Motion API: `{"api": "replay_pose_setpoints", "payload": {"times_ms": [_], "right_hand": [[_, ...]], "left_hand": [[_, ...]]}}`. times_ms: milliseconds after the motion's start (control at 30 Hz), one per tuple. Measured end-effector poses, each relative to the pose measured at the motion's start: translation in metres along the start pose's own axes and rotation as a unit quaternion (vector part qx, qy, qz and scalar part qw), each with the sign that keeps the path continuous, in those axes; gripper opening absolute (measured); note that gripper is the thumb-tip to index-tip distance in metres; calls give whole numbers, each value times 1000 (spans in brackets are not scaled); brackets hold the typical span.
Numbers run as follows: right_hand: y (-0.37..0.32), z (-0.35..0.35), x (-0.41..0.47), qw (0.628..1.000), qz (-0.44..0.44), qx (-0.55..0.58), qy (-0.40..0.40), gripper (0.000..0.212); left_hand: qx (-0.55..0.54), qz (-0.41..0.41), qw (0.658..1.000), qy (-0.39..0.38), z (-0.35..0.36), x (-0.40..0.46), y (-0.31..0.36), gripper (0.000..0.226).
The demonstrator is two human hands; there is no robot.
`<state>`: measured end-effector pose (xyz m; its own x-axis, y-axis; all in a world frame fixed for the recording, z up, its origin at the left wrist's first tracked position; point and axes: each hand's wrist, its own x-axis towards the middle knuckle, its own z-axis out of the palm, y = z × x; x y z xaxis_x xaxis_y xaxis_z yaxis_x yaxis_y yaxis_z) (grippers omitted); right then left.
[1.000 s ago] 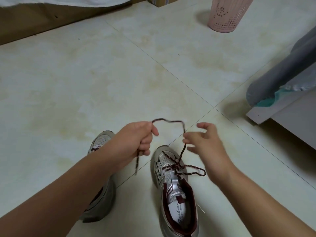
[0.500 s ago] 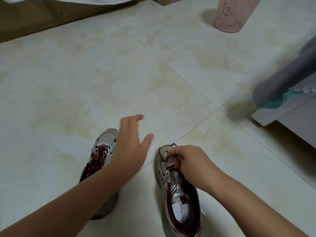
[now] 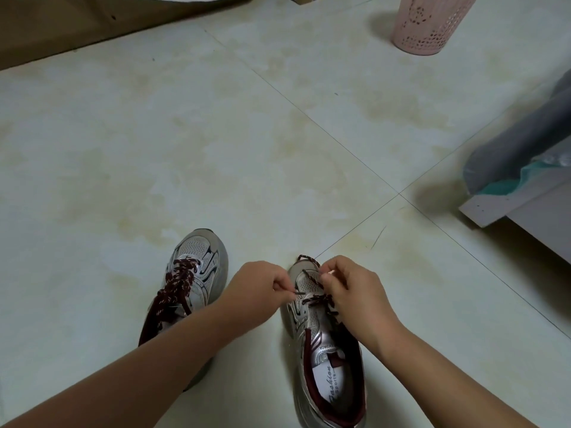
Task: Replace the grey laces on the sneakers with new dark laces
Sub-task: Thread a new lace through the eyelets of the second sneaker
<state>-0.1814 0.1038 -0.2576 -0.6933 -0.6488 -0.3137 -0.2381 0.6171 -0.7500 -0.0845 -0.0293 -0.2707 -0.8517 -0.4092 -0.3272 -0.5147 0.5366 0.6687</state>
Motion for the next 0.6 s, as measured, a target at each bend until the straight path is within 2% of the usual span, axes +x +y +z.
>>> {"api": "replay_pose_setpoints", "payload": {"times_ms": [100, 167, 367, 533, 600], "right_hand": [[13, 3, -3, 981, -29, -191, -31, 16], [19, 10, -6, 971, -20, -227, -68, 18], [30, 25, -7, 978, -21, -195, -76, 16], [31, 32, -8, 991, -5, -132, -35, 17], [32, 36, -10, 991, -1, -132, -17, 18]], "left_hand": [[89, 26, 996, 14, 13, -2, -7, 13], [134, 43, 990, 13, 21, -1, -8, 17], [200, 60, 978, -24, 29, 2, -7, 23], [346, 101, 927, -101, 37, 12, 6, 22], [369, 102, 915, -125, 40, 15, 10, 20]]}}
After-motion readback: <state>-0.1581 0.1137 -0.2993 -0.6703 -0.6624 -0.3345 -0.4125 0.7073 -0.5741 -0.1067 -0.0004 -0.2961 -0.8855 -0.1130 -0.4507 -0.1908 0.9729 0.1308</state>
